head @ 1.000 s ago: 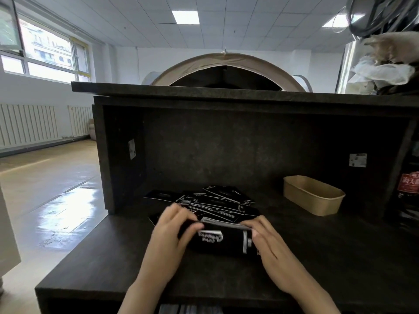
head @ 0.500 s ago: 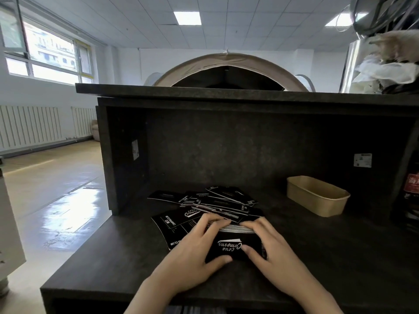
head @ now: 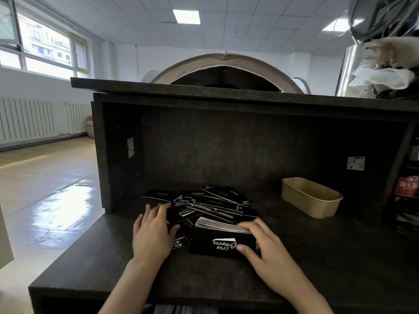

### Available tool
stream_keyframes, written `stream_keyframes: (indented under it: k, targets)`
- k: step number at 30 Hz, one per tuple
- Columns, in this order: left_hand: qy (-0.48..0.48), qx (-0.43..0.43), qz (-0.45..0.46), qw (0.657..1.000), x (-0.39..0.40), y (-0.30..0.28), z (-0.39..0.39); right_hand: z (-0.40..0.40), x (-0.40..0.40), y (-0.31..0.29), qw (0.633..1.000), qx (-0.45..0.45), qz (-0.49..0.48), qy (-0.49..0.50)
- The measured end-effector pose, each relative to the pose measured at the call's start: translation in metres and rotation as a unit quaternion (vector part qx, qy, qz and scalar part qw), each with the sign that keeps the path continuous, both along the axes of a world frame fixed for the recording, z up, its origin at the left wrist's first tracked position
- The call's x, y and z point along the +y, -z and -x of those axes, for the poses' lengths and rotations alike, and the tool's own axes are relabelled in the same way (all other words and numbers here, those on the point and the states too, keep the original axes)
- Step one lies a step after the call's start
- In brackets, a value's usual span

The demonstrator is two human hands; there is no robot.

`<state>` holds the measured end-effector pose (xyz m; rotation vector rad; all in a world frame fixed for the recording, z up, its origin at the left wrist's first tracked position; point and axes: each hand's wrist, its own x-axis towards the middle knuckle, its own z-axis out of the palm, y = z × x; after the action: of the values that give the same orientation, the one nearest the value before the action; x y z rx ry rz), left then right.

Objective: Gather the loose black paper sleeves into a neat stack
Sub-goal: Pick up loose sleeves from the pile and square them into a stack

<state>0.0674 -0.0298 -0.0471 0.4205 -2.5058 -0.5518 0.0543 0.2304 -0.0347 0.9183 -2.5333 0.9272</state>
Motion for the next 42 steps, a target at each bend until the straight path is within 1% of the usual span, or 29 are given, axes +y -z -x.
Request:
stream_keyframes:
  k: [2,5,10,14,17,19,22,24,26,28,29,31,33,36,38,40,42]
  targets:
    - [-0.008,-0.039,0.013,0.999,-0.001,0.0,0.003,0.0,0.0,0.0,1.0,0.001,0.001,0.001]
    - [-0.017,-0.024,0.026,0.999,0.003,0.0,0.001,0.001,0.0,0.0,1.0,-0.002,0.0,0.003]
    - [-0.028,0.03,0.036,0.999,0.008,-0.002,-0.007,-0.001,0.0,-0.001,1.0,-0.014,-0.002,0.012]
    - [-0.057,0.124,0.044,0.99,0.013,-0.006,-0.015,-0.002,0.0,-0.001,1.0,-0.011,0.002,0.027]
    - [-0.099,0.177,-0.004,0.979,0.015,-0.012,-0.021,0.001,0.001,0.0,0.998,-0.006,0.015,0.053]
    - [-0.095,0.23,-0.053,0.967,0.015,-0.015,-0.023,0.002,0.002,0.001,0.998,-0.009,0.021,0.065]
    - [-0.026,0.315,-0.161,0.935,0.016,-0.018,-0.025,0.004,0.002,0.002,0.997,-0.028,0.018,0.069]
    - [0.043,0.331,-0.182,0.925,0.018,-0.02,-0.027,0.006,0.001,0.002,0.997,-0.039,0.022,0.061]
    - [0.119,0.321,-0.175,0.923,0.02,-0.022,-0.029,0.007,0.001,-0.001,0.995,-0.063,0.053,0.052]
    - [0.187,0.286,-0.156,0.927,0.021,-0.022,-0.029,0.006,0.0,-0.004,0.991,-0.086,0.089,0.042]
    - [0.211,0.259,-0.132,0.933,0.021,-0.02,-0.028,0.005,0.0,-0.005,0.99,-0.089,0.101,0.034]
    - [0.246,0.202,-0.053,0.947,0.023,-0.016,-0.023,0.003,0.0,-0.007,0.991,-0.08,0.11,0.015]
    - [0.285,0.151,-0.005,0.946,0.028,-0.011,-0.019,0.001,0.001,-0.007,0.993,-0.069,0.1,0.003]
    - [0.37,0.068,0.0,0.927,0.037,-0.009,-0.019,0.001,-0.001,-0.006,0.998,-0.063,0.029,0.005]
    - [0.377,0.02,0.033,0.926,0.041,-0.009,-0.022,0.001,-0.002,-0.004,0.999,-0.045,-0.003,0.016]
    - [0.363,0.004,0.069,0.929,0.042,-0.011,-0.024,0.001,-0.003,-0.004,0.999,-0.038,-0.004,0.021]
    - [0.36,-0.001,0.077,0.93,0.042,-0.012,-0.026,0.001,-0.002,-0.003,0.999,-0.034,0.0,0.011]
